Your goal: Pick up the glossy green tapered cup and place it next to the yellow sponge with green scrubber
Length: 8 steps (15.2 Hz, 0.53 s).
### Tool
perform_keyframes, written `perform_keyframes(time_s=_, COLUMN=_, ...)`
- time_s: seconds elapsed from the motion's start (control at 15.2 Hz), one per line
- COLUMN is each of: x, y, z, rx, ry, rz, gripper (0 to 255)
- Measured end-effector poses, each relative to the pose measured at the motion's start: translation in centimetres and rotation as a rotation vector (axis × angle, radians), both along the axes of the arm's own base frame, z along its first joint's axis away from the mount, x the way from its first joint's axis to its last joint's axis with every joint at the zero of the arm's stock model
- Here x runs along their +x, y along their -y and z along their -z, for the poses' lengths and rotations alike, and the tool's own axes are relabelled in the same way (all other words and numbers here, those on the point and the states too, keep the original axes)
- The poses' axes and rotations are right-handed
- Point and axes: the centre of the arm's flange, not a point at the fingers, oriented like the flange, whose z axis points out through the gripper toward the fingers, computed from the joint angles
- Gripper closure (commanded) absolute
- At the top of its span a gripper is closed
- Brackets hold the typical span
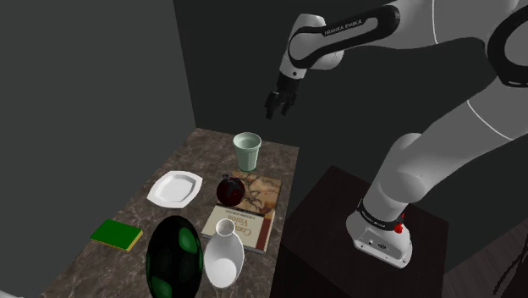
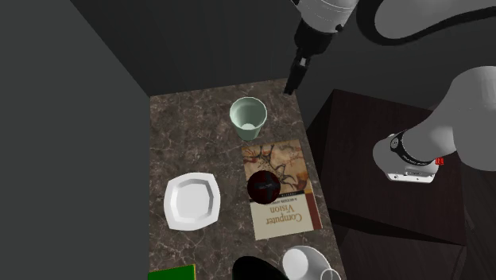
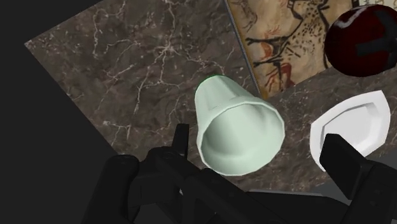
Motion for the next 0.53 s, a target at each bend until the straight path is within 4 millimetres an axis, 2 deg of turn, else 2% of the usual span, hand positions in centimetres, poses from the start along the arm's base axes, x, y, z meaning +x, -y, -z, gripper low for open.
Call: perform_keyframes(time_s=0.53, x=6.0, y=1.5, z=8.5, rx=0.048, ry=0.009, rz=-0.001, gripper=0)
